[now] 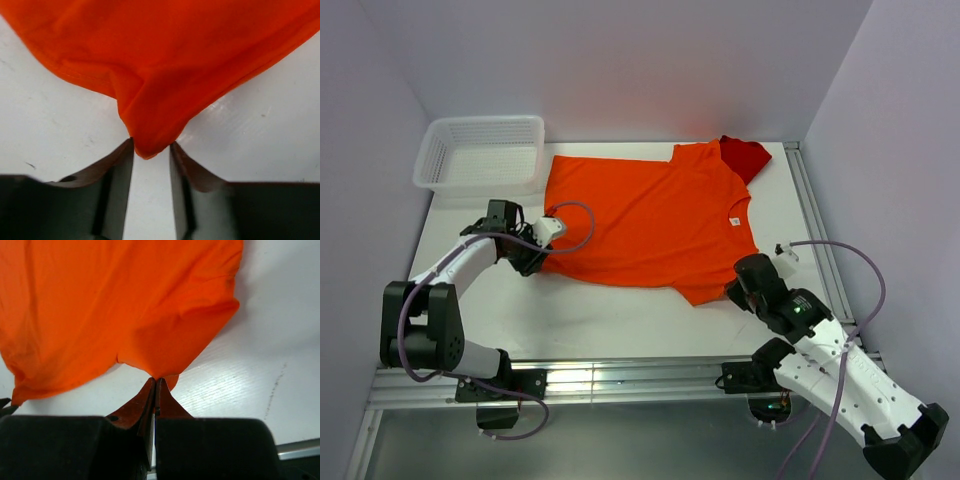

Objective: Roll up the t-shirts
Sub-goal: Flatten the tshirt

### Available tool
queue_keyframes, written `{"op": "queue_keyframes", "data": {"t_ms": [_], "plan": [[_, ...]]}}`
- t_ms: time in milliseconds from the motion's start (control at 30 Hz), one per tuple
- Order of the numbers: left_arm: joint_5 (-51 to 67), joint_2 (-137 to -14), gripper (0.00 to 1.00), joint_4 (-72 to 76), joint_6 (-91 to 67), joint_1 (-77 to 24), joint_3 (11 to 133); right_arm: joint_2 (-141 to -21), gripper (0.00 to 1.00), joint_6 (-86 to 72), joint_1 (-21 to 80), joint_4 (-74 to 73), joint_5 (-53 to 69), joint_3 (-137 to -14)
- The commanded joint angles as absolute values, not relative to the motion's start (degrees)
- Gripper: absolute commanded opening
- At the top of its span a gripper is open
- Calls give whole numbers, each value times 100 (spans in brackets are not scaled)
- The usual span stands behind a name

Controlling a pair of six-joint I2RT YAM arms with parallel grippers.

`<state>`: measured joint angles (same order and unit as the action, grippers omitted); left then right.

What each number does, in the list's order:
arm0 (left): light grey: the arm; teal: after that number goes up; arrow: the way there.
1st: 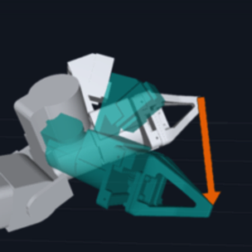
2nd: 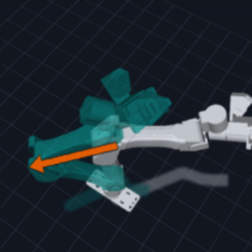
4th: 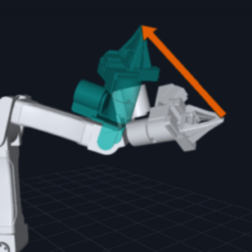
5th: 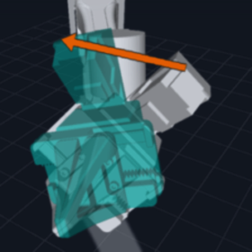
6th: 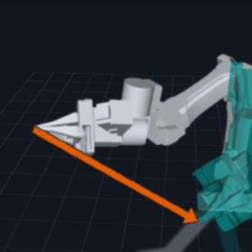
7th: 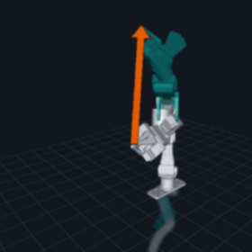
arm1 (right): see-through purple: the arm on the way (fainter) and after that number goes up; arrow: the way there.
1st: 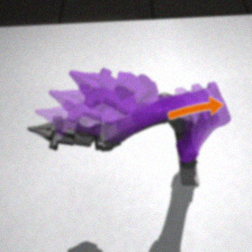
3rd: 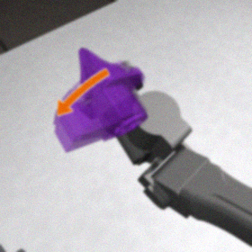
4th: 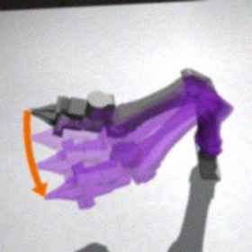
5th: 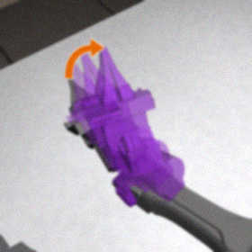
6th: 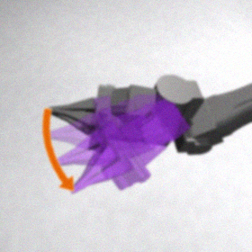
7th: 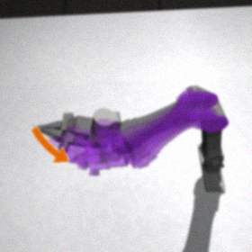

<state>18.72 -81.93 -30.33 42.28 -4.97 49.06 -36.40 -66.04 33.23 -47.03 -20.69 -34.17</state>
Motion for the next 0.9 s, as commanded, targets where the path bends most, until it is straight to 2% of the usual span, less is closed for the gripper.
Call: {"op": "queue_keyframes", "data": {"t_ms": [0, 400, 600, 867], "plan": [[2145, -7937, 43, -3314, 4640, -527, 4711, -3569, 0, -6706, 3340, -5264, -2487, -3665], [2268, -7480, 56, -3297, 4711, -475, 4518, -3498, 0, -6609, 3243, -5801, -2830, -4157], [2013, -7427, 56, -2989, 4553, -475, 4281, -3533, 0, -6425, 3103, -5783, -2813, -4280], [2302, -7611, 55, -2663, 4070, -475, 4034, -3621, 0, -6293, 3015, -5625, -2742, -4245]]}}
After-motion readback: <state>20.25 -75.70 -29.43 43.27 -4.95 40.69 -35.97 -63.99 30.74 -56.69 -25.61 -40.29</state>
